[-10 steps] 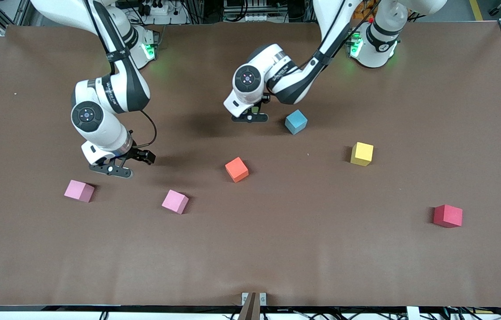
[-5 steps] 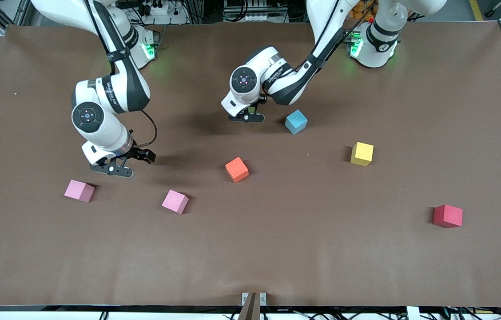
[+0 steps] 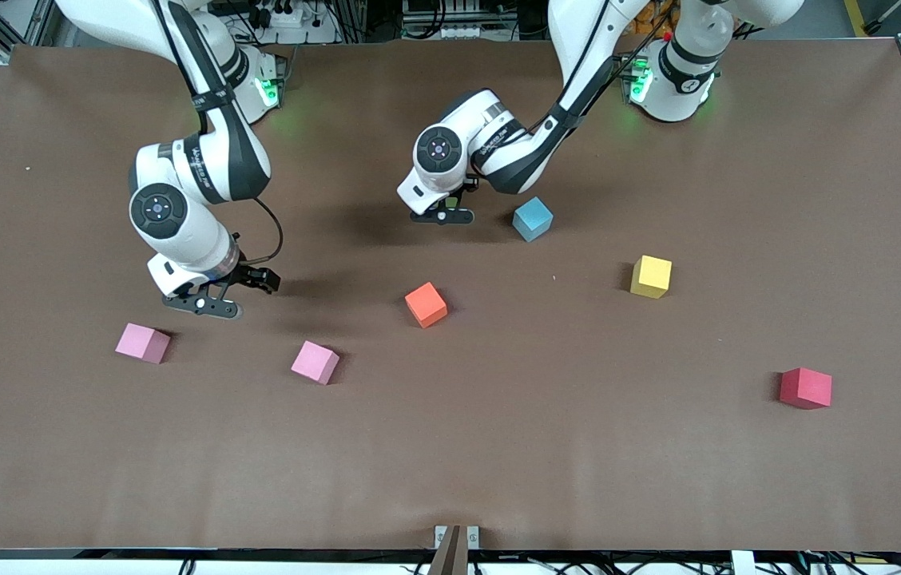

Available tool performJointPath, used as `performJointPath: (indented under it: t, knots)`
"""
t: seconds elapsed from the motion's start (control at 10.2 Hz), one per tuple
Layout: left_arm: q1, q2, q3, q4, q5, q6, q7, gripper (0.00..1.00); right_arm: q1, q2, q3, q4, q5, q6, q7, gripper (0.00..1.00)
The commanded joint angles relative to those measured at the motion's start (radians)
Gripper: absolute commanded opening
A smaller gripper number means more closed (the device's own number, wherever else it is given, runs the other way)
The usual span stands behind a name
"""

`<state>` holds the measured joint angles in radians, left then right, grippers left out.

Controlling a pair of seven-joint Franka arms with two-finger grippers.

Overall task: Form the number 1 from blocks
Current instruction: 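Place the green cube against the purple cube with the left gripper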

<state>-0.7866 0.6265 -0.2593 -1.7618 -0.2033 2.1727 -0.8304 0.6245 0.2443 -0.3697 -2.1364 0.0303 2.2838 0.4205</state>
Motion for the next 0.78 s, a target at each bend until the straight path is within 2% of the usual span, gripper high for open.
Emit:
performJointPath:
  t: [0.0,0.2,0.29,0.39,0.68]
  knots:
    - [-0.028,0.009,0.002,0.005,0.002,0.009,-0.004,0.57,-0.006,0.006,0.008,0.012,-0.001,-0.014,-0.009,1.0]
    - [-0.039,0.009,0.002,0.002,-0.002,0.009,-0.015,0.59,-0.006,0.007,0.008,0.012,-0.001,-0.014,-0.009,1.0]
    - [-0.042,0.007,0.002,0.002,-0.002,0.009,-0.033,0.83,-0.005,0.007,0.008,0.012,-0.001,-0.014,-0.009,1.0]
    - [-0.042,0.002,0.002,0.002,-0.002,0.006,-0.056,1.0,-0.005,0.009,0.008,0.012,-0.001,-0.014,-0.009,1.0]
    - [0.013,-0.059,0.005,0.008,0.008,-0.06,-0.036,1.0,-0.002,0.009,0.008,0.012,-0.001,-0.014,-0.009,1.0]
